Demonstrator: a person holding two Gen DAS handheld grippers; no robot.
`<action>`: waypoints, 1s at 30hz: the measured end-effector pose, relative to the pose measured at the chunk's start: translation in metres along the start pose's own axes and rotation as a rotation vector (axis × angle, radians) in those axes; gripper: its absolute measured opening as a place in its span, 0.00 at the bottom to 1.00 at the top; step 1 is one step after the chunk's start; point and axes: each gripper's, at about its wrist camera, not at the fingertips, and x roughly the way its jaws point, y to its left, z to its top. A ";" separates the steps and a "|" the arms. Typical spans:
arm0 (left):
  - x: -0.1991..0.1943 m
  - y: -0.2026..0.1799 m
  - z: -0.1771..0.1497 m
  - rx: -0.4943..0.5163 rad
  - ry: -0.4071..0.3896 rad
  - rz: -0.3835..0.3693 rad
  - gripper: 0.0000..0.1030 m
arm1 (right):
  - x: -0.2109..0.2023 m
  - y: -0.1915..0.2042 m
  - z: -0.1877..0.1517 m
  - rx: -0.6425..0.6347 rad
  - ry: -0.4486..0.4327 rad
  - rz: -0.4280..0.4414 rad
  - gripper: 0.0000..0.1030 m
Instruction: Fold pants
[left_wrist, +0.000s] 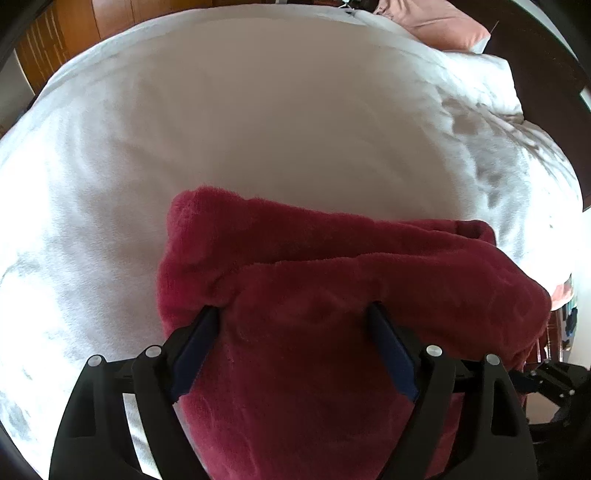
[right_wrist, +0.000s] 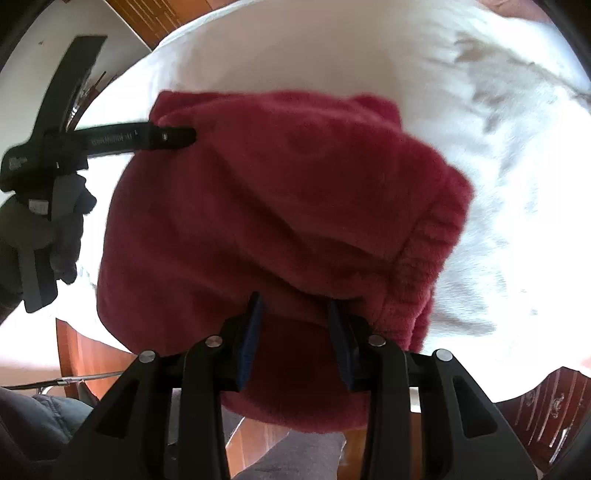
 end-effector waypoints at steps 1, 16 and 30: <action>0.003 0.001 0.000 0.002 0.003 -0.004 0.82 | 0.007 -0.003 0.000 0.001 0.010 0.000 0.37; -0.039 0.009 -0.026 -0.075 -0.025 -0.013 0.82 | -0.046 -0.022 0.011 0.034 -0.040 0.071 0.37; -0.029 -0.019 -0.117 -0.147 0.086 0.046 0.83 | -0.011 -0.071 0.042 0.119 -0.046 0.099 0.37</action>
